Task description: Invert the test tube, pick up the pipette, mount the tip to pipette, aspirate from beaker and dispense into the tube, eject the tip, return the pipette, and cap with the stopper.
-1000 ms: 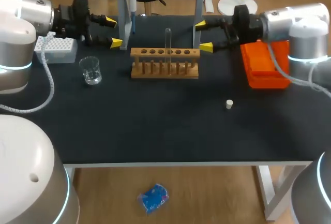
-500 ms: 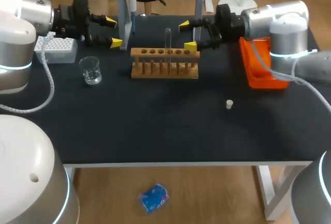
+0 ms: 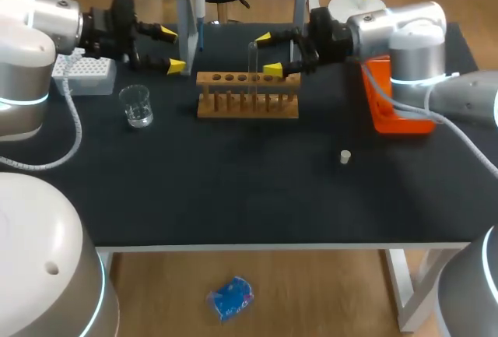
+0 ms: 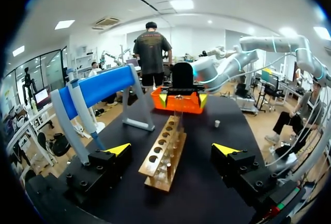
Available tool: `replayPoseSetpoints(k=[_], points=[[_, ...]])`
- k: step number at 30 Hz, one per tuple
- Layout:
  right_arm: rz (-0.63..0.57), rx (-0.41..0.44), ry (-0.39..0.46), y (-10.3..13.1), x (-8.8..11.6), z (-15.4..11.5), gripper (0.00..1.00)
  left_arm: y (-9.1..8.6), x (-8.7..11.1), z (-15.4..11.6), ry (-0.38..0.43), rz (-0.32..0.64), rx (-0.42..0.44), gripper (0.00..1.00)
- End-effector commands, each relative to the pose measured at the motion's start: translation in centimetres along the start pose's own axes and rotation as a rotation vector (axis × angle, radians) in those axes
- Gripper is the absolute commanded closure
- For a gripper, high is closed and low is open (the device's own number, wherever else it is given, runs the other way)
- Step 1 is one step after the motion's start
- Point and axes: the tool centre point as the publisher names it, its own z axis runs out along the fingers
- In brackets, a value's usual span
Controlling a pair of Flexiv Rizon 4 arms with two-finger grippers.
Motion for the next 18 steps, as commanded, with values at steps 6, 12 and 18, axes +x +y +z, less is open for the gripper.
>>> replayPoseSetpoints(k=[6, 12, 18], points=[[0.002, -0.022, 0.025, -0.6, -1.1, 1.3, 0.0, 0.1, 0.3, 0.8, 0.012, 0.005, -0.008, 0.0], [0.004, -0.041, 0.031, -0.8, -1.4, 2.1, 0.0, 0.1, 0.3, 0.8, 0.012, 0.005, -0.008, 0.0], [0.004, -0.054, 0.038, -0.7, -1.5, 2.7, 0.08, 0.1, 0.3, 0.8, 0.012, 0.005, -0.008, 0.0]])
